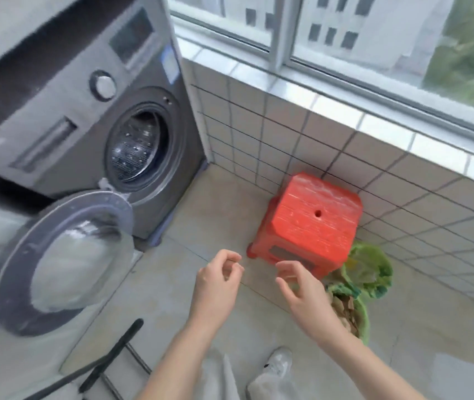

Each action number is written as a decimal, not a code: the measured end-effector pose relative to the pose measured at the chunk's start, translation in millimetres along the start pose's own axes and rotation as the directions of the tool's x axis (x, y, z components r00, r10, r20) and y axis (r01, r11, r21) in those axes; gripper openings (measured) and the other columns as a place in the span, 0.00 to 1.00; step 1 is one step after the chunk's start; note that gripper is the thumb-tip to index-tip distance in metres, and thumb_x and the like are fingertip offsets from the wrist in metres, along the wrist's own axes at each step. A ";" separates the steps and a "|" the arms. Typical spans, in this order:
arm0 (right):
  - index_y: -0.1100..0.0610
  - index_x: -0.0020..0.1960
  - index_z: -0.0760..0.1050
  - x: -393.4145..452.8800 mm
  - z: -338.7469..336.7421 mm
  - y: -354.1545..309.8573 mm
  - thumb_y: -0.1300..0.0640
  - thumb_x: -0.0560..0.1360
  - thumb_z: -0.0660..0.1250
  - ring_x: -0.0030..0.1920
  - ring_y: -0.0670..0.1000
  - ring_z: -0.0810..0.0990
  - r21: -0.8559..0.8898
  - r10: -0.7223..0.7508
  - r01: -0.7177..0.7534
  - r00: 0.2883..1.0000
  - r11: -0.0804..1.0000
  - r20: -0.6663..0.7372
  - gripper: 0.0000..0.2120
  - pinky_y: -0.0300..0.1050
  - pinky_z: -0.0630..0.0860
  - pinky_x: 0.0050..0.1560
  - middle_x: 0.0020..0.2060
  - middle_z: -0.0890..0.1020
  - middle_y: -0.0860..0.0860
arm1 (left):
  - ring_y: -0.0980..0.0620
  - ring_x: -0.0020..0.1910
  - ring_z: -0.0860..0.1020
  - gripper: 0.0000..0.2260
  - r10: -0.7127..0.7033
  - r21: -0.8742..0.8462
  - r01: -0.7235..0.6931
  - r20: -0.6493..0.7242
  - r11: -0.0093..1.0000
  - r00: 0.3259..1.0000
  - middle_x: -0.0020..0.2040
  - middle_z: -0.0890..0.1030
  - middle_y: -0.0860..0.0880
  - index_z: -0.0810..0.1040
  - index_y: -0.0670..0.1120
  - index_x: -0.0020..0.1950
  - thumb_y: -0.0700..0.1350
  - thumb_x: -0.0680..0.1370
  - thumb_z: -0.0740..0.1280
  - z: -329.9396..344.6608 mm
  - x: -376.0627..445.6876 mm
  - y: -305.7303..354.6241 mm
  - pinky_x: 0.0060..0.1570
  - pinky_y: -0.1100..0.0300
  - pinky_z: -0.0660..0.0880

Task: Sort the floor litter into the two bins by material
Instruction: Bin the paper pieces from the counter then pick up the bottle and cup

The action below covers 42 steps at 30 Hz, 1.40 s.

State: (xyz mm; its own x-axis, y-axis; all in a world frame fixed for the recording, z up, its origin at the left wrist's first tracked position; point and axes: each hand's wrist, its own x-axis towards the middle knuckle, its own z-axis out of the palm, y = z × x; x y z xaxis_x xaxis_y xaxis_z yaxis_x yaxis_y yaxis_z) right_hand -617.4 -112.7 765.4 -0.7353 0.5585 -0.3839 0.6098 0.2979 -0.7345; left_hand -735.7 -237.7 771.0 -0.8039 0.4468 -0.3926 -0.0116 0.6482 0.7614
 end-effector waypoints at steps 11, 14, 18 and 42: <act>0.51 0.56 0.73 25.6 155.0 -228.5 0.58 0.77 0.64 0.47 0.40 0.78 0.051 -0.245 0.240 0.955 0.970 0.167 0.08 0.25 0.70 0.41 0.47 0.80 0.46 | 0.59 0.38 0.80 0.07 -0.001 0.006 0.004 -0.348 1.000 0.938 0.38 0.83 0.55 0.74 0.57 0.45 0.44 0.76 0.65 -246.3 -11.1 -44.1 0.44 0.60 0.75; 0.52 0.57 0.74 23.9 184.9 -277.6 0.57 0.77 0.64 0.47 0.41 0.78 0.087 -0.330 0.318 0.915 0.944 0.234 0.09 0.26 0.71 0.42 0.49 0.79 0.46 | 0.60 0.39 0.79 0.06 -0.030 -0.017 0.025 -0.462 1.000 0.887 0.39 0.83 0.55 0.76 0.54 0.47 0.42 0.76 0.66 -296.1 -13.5 -53.9 0.40 0.68 0.73; 0.50 0.57 0.73 34.4 207.0 -335.9 0.57 0.77 0.64 0.48 0.40 0.78 0.148 -0.423 0.397 0.863 0.906 0.275 0.09 0.27 0.71 0.41 0.48 0.79 0.44 | 0.61 0.40 0.80 0.08 -0.079 -0.109 0.017 -0.596 0.994 0.799 0.38 0.83 0.57 0.76 0.54 0.48 0.40 0.76 0.66 -343.3 -18.3 -61.7 0.42 0.67 0.74; 0.50 0.74 0.54 128.3 294.8 -555.8 0.48 0.71 0.72 0.60 0.47 0.72 0.232 -0.666 0.644 0.589 0.729 0.457 0.38 0.43 0.71 0.61 0.63 0.70 0.48 | 0.50 0.47 0.79 0.07 -0.114 -0.104 0.054 -0.967 0.993 0.230 0.49 0.82 0.51 0.79 0.48 0.51 0.46 0.75 0.65 -527.4 17.1 -82.9 0.51 0.55 0.75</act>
State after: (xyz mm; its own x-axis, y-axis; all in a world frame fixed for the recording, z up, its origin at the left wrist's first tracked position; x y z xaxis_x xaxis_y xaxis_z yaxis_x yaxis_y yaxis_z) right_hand -1137.9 -434.8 959.4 -0.9748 -0.2230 0.0076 -0.0980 0.3970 -0.9126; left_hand -1062.1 -609.0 973.3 -0.7582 -0.5671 0.3218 -0.1169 0.6037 0.7886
